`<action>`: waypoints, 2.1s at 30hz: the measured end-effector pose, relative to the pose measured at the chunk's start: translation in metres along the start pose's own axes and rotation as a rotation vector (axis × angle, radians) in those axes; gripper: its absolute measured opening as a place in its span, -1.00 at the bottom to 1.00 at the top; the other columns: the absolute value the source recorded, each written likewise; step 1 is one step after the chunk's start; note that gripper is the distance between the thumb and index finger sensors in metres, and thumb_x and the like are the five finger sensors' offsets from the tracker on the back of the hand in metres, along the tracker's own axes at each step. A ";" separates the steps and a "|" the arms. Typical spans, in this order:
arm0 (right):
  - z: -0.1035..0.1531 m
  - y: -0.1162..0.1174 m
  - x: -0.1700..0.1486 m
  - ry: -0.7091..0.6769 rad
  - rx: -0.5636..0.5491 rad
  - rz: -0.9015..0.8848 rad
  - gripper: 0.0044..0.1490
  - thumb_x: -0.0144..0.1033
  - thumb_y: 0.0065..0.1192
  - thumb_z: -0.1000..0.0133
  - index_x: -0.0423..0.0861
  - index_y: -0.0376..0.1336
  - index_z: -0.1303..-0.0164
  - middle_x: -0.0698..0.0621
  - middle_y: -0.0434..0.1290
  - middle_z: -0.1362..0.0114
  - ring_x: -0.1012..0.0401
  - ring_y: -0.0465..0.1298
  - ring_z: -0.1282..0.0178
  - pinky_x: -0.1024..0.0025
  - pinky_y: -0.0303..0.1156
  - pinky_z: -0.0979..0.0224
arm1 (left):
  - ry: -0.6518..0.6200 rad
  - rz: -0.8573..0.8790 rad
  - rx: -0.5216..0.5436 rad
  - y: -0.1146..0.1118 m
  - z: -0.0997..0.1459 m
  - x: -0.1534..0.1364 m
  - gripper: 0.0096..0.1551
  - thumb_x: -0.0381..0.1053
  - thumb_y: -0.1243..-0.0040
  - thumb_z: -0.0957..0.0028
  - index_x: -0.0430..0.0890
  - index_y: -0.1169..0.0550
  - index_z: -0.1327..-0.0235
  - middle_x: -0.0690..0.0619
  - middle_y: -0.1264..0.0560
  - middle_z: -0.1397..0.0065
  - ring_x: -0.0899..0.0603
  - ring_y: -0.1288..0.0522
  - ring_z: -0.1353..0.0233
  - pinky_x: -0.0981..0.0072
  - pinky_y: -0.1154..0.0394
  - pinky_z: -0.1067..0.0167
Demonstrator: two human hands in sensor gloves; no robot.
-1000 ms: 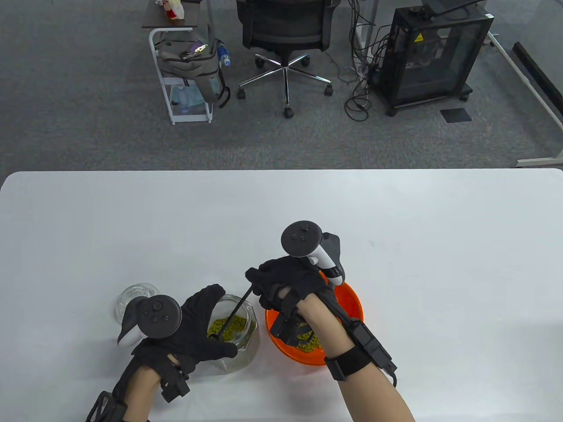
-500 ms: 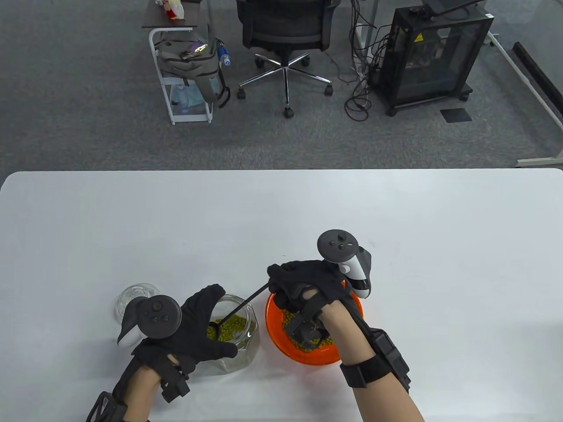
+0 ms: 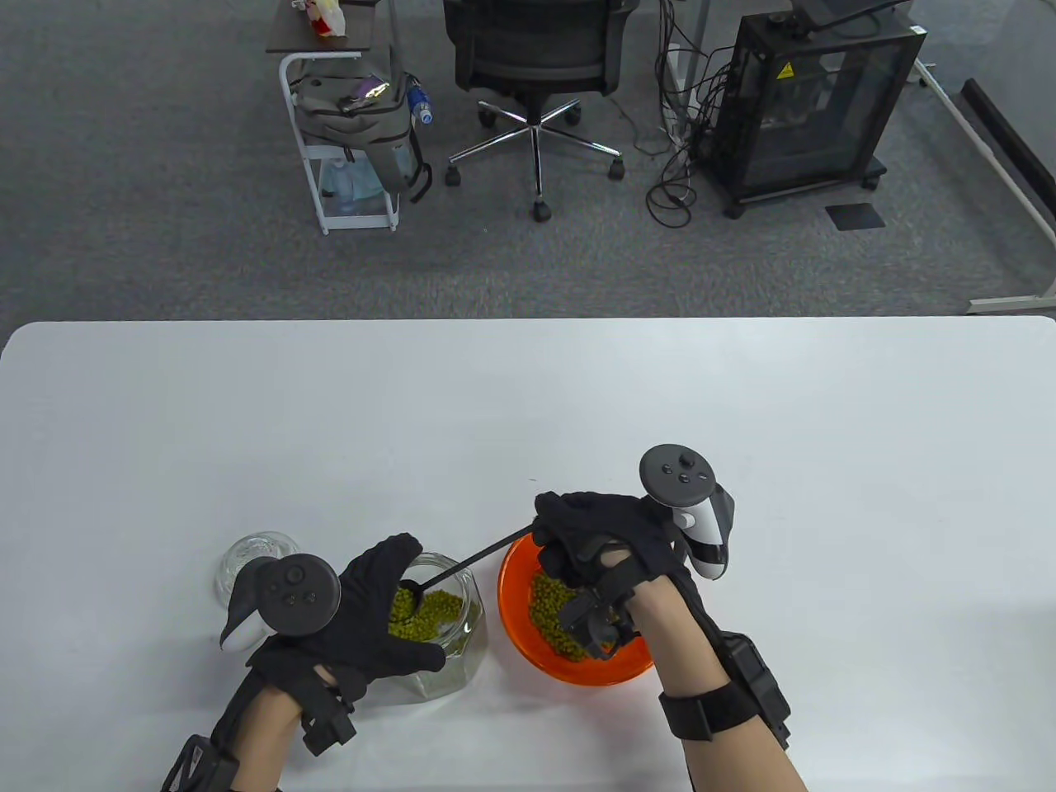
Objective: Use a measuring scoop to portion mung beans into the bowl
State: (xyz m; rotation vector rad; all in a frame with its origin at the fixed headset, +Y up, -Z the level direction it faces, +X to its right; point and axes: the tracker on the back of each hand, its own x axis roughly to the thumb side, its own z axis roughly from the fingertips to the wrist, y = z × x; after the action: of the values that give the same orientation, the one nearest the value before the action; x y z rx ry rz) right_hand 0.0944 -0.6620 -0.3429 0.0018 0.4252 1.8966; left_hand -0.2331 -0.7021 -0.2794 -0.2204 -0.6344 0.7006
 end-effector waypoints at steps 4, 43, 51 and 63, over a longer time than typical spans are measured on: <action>0.003 -0.007 -0.003 -0.001 0.005 -0.034 -0.43 0.02 0.23 -0.11 -0.22 0.55 0.14 -0.05 0.74 0.34 0.15 0.68 0.52 0.28 0.61 0.33 | 0.000 -0.001 -0.002 0.000 0.000 0.000 0.59 0.64 -0.44 0.14 -0.30 0.12 -0.59 -0.38 0.05 -0.68 -0.63 -0.10 -0.62 -0.58 -0.12 -0.45; 0.040 -0.126 -0.074 0.054 -0.174 -0.164 -0.43 0.02 0.23 -0.11 -0.22 0.55 0.14 -0.05 0.75 0.34 0.14 0.68 0.52 0.28 0.61 0.33 | 0.001 0.000 -0.001 0.000 0.000 0.000 0.59 0.64 -0.44 0.14 -0.30 0.12 -0.59 -0.38 0.05 -0.68 -0.63 -0.10 -0.62 -0.58 -0.12 -0.44; 0.043 -0.136 -0.101 0.076 -0.219 -0.129 -0.43 0.02 0.24 -0.11 -0.23 0.55 0.14 -0.06 0.74 0.33 0.13 0.68 0.51 0.27 0.60 0.33 | -0.001 0.007 0.001 0.000 0.000 0.000 0.59 0.63 -0.44 0.13 -0.30 0.12 -0.59 -0.38 0.05 -0.68 -0.63 -0.10 -0.62 -0.58 -0.12 -0.45; 0.066 -0.129 -0.076 -0.082 -0.333 0.201 -0.44 0.05 0.30 -0.06 -0.15 0.57 0.08 -0.08 0.74 0.26 0.10 0.68 0.44 0.25 0.60 0.26 | 0.000 0.001 -0.001 -0.001 0.000 -0.001 0.59 0.64 -0.43 0.13 -0.30 0.12 -0.60 -0.38 0.05 -0.68 -0.63 -0.10 -0.62 -0.58 -0.12 -0.44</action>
State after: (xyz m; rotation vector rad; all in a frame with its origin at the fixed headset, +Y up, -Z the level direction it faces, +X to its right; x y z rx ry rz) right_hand 0.2525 -0.6732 -0.3034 -0.1019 0.0512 2.1378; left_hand -0.2331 -0.7032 -0.2794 -0.2219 -0.6344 0.7015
